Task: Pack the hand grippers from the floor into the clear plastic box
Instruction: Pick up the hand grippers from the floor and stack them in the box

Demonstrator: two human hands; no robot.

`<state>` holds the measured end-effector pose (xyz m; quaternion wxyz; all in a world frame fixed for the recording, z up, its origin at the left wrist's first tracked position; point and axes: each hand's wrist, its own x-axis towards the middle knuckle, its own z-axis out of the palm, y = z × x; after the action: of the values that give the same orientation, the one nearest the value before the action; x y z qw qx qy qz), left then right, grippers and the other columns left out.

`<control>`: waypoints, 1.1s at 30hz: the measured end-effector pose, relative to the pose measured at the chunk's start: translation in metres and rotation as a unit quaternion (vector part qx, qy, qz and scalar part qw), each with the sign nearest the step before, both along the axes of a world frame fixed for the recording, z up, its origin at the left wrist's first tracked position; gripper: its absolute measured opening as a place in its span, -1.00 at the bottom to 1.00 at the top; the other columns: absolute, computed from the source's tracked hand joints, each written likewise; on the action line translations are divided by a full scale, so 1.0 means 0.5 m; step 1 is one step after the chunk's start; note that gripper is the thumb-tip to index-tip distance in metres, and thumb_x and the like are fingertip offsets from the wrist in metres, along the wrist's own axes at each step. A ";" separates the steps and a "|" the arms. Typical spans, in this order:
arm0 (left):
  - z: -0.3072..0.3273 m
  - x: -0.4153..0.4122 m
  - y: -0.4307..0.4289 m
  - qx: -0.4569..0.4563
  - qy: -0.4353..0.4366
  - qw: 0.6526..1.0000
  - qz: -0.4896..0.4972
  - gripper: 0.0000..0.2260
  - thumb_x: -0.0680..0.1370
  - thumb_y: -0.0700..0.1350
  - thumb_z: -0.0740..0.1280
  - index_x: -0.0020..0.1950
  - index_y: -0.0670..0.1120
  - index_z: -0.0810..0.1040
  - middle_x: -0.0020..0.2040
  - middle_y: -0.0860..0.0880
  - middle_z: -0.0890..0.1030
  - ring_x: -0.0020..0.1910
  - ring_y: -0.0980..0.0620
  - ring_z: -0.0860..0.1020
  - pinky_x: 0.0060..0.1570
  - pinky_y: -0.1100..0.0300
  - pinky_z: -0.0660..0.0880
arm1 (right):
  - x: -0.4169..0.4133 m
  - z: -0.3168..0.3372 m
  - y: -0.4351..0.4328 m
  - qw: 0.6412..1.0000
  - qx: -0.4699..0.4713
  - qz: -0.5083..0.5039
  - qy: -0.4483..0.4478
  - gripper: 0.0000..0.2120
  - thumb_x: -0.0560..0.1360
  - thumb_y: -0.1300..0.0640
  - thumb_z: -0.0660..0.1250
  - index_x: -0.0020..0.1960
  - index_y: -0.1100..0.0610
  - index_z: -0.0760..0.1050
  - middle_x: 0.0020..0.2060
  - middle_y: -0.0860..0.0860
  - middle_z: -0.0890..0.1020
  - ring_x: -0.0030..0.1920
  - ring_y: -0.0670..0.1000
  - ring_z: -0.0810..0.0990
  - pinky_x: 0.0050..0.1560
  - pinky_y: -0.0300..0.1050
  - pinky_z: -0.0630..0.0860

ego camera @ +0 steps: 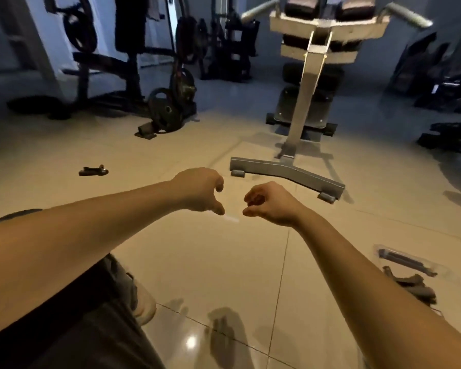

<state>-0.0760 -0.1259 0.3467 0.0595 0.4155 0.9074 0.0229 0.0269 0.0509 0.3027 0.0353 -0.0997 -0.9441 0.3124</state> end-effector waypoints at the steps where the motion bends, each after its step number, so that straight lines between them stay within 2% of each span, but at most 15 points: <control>1: 0.006 -0.033 -0.051 0.007 -0.008 1.000 0.020 -0.44 0.44 0.18 0.52 0.35 -0.01 0.52 0.27 -0.01 0.55 0.15 -0.03 0.53 -0.02 0.12 0.50 | -0.036 0.011 -0.039 1.000 0.009 0.016 0.000 -0.68 0.52 0.10 0.48 0.24 0.15 0.59 0.12 0.06 0.67 0.06 -0.02 0.64 0.06 -0.22 0.56; 4: 0.024 -0.129 -0.202 0.026 -0.014 0.996 0.079 -0.44 0.42 0.20 0.52 0.34 0.00 0.52 0.28 0.01 0.54 0.16 -0.03 0.52 0.07 0.06 0.54 | -0.155 0.039 -0.150 0.997 0.037 0.062 0.003 -0.67 0.50 0.07 0.49 0.22 0.15 0.61 0.10 0.06 0.69 0.03 -0.03 0.65 0.01 -0.24 0.55; 8: 0.032 -0.225 -0.383 0.073 -0.033 0.985 0.154 -0.46 0.44 0.21 0.50 0.33 0.00 0.52 0.30 0.01 0.53 0.12 0.00 0.53 0.05 0.10 0.52 | -0.296 0.050 -0.289 0.991 0.046 0.122 -0.001 -0.70 0.52 0.04 0.48 0.20 0.13 0.61 0.08 0.05 0.69 0.04 -0.02 0.65 0.13 -0.08 0.60; 12: 0.026 -0.305 -0.528 0.069 -0.023 0.974 0.216 -0.46 0.45 0.24 0.48 0.32 0.00 0.55 0.30 0.02 0.56 0.17 -0.01 0.55 0.09 0.09 0.54 | -0.417 0.043 -0.404 0.987 0.039 0.158 0.008 -0.71 0.51 0.01 0.47 0.18 0.11 0.62 0.05 0.02 0.69 0.03 -0.04 0.65 0.14 -0.01 0.61; 15: 0.027 -0.372 -0.627 0.080 -0.027 0.959 0.269 -0.48 0.42 0.26 0.49 0.27 0.01 0.57 0.21 0.03 0.60 0.10 0.00 0.58 0.10 0.01 0.58 | -0.507 0.041 -0.489 0.984 0.032 0.177 0.016 -0.71 0.52 0.02 0.47 0.19 0.11 0.61 0.06 0.02 0.69 0.03 -0.02 0.65 0.14 -0.01 0.62; 21: 0.042 -0.505 -0.806 0.093 -0.018 0.937 0.336 -0.53 0.46 0.21 0.48 0.25 -0.03 0.59 0.16 0.01 0.61 0.07 0.00 0.57 0.01 0.09 0.55 | -0.709 0.036 -0.633 0.977 0.031 0.211 0.014 -0.70 0.52 0.02 0.45 0.20 0.13 0.62 0.06 0.01 0.66 0.04 0.01 0.62 0.11 -0.03 0.60; 24: 0.043 -0.582 -0.893 0.091 -0.010 0.925 0.369 -0.55 0.49 0.19 0.47 0.25 -0.06 0.59 0.16 -0.01 0.61 0.05 0.00 0.57 -0.07 0.15 0.52 | -0.826 0.030 -0.686 0.973 0.038 0.228 0.010 -0.73 0.53 0.04 0.45 0.18 0.15 0.63 0.00 -0.01 0.62 0.01 0.00 0.59 -0.02 -0.12 0.53; 26: 0.032 -0.641 -0.955 0.083 -0.004 0.915 0.395 -0.57 0.49 0.19 0.46 0.23 -0.05 0.60 0.14 -0.01 0.64 0.00 0.02 0.59 -0.13 0.18 0.51 | -0.911 0.019 -0.718 0.972 0.045 0.229 0.000 -0.76 0.52 0.06 0.46 0.13 0.16 0.65 -0.03 -0.01 0.62 -0.04 0.01 0.59 -0.08 -0.12 0.48; 30: -0.008 -0.757 -1.072 0.070 -0.018 0.890 0.450 -0.56 0.49 0.18 0.47 0.24 -0.07 0.61 0.15 -0.03 0.65 0.02 -0.02 0.61 0.03 0.05 0.60 | -1.088 -0.028 -0.777 0.972 0.056 0.227 -0.031 -0.77 0.50 0.04 0.47 0.07 0.16 0.67 -0.01 0.03 0.68 -0.01 0.05 0.62 -0.08 -0.08 0.52; 33: -0.062 -0.843 -1.155 0.068 -0.045 0.869 0.488 -0.55 0.50 0.14 0.47 0.28 -0.09 0.60 0.19 -0.05 0.64 0.06 -0.02 0.60 0.03 0.09 0.57 | -1.216 -0.074 -0.821 0.972 0.057 0.222 -0.055 -0.78 0.46 0.04 0.48 0.03 0.15 0.68 0.00 0.05 0.70 0.04 0.09 0.63 -0.07 -0.11 0.50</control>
<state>-0.4974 -0.7036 0.3157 0.0535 -0.0791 0.9870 0.1292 -0.5813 -0.3594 0.2655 -0.0813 0.0977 -0.9593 0.2521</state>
